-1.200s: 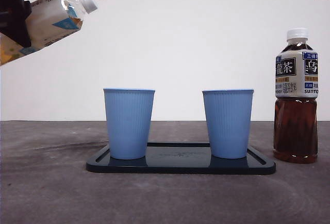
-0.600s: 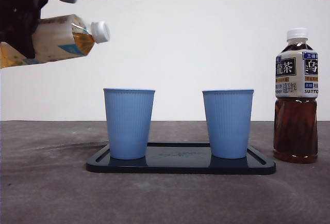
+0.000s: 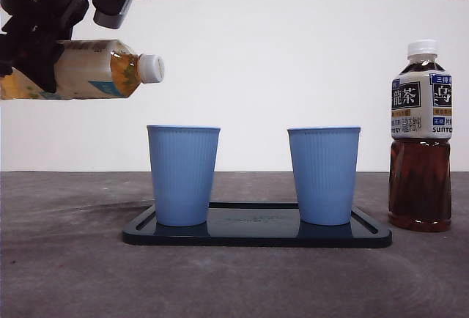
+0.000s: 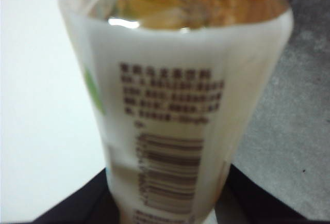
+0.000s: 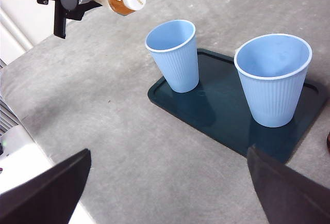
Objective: Pour the drink into the cup
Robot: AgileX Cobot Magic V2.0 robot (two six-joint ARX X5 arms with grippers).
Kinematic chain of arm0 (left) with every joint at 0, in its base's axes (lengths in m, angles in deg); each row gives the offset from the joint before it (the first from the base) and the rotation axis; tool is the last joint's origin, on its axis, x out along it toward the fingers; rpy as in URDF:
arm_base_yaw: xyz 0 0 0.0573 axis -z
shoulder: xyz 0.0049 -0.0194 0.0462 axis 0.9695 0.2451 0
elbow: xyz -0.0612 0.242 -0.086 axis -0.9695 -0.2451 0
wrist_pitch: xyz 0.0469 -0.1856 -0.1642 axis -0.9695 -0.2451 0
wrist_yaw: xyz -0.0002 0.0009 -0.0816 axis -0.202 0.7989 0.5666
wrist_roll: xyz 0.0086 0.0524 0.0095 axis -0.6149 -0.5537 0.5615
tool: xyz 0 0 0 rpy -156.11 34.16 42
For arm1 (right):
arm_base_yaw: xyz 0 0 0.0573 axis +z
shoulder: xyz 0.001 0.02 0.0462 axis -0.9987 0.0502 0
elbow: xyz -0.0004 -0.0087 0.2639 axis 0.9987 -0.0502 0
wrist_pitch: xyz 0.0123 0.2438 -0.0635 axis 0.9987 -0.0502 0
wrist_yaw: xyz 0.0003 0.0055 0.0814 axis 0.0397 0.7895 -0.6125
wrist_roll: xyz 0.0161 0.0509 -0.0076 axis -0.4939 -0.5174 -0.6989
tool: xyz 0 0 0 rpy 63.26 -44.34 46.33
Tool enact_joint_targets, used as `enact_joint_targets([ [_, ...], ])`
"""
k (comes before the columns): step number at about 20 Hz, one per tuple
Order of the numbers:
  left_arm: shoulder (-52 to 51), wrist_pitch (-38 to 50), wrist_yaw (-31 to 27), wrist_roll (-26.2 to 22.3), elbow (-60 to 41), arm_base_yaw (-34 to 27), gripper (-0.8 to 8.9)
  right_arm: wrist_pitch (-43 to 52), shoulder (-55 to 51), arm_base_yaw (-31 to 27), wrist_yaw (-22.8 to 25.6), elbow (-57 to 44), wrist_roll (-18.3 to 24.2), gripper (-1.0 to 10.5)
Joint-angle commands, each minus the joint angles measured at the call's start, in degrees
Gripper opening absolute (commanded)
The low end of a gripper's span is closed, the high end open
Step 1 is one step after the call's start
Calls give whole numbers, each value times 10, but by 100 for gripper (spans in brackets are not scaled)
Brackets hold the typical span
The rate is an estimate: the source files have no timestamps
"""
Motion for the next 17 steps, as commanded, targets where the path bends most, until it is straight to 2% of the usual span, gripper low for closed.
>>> enact_joint_targets([
  [1, 4, 19, -13, -3, 21, 4, 119, 5, 2, 3, -2, 10, 7, 482],
  [15, 4, 20, -12, 1, 21, 4, 119, 1, 2, 3, -2, 10, 7, 482],
  [17, 4, 32, -7, 55, 21, 4, 119, 1, 2, 3, -2, 10, 7, 482],
])
